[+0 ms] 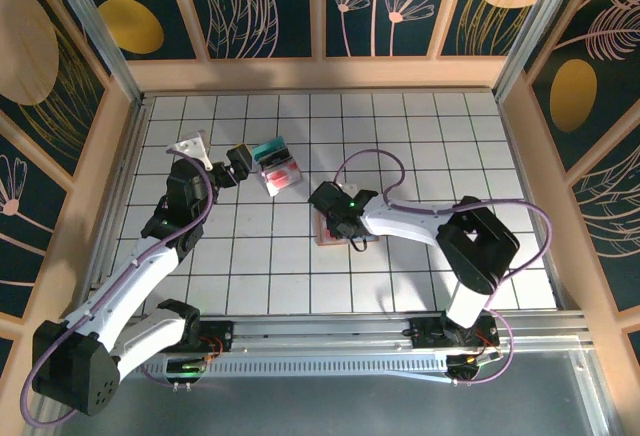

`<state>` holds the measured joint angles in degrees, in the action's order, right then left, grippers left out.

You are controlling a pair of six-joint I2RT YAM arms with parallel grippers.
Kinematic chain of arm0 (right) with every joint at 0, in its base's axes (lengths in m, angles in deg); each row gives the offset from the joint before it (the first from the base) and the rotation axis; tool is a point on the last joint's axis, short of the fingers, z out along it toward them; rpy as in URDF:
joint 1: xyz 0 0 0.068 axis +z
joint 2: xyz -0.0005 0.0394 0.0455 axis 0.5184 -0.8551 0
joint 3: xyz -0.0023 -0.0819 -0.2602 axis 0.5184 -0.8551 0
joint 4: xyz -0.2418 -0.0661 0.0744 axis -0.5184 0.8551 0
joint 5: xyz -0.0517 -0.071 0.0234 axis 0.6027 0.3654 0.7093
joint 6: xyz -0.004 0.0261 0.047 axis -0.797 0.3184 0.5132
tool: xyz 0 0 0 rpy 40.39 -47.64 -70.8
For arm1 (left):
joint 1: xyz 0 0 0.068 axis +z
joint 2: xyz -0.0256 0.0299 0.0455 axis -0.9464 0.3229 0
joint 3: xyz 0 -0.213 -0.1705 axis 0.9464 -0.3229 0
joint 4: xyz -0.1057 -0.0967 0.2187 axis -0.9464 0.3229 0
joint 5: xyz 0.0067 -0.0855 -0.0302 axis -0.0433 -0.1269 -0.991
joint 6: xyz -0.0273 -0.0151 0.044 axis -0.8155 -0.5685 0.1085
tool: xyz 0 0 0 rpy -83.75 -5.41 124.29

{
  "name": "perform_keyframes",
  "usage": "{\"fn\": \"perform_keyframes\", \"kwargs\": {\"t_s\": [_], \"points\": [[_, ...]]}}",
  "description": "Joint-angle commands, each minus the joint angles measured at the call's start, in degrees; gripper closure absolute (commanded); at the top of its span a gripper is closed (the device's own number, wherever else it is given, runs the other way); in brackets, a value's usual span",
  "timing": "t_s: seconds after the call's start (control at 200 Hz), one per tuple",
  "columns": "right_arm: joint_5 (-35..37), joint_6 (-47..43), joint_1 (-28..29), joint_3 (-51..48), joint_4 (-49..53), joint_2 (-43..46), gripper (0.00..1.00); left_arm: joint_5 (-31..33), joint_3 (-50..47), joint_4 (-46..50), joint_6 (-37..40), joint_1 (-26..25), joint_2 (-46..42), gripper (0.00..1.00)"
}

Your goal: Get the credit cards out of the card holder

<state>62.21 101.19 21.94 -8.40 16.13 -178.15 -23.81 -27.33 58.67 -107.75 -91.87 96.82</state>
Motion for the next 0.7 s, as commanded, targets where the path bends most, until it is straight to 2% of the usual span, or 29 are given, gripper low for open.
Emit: {"fn": "perform_keyframes", "kwargs": {"t_s": [0.0,0.185,0.38,0.515,0.696], "points": [[3.43,1.59,-0.83,-0.43,1.86,2.54,0.63,0.6,0.73,-1.85,-0.37,-0.26,-0.35,0.01],[3.25,1.9,-2.77,-3.1,1.34,3.86,0.66,0.75,0.84,-1.59,1.04,-0.85,-0.72,0.01],[1.76,1.83,-5.19,-6.5,-0.98,5.85,0.68,3.18,0.8,-0.76,3.33,-4.88,0.21,0.01],[0.24,1.79,-6.49,-8.97,-3.25,7.4,0.68,7.19,-0.15,-0.11,5.12,-10.36,2.52,0.01],[-1.19,1.6,-7.55,-10.64,-5.33,8.34,0.69,12.74,-1.05,0.61,6.09,-19.77,9.95,0.01]]}}
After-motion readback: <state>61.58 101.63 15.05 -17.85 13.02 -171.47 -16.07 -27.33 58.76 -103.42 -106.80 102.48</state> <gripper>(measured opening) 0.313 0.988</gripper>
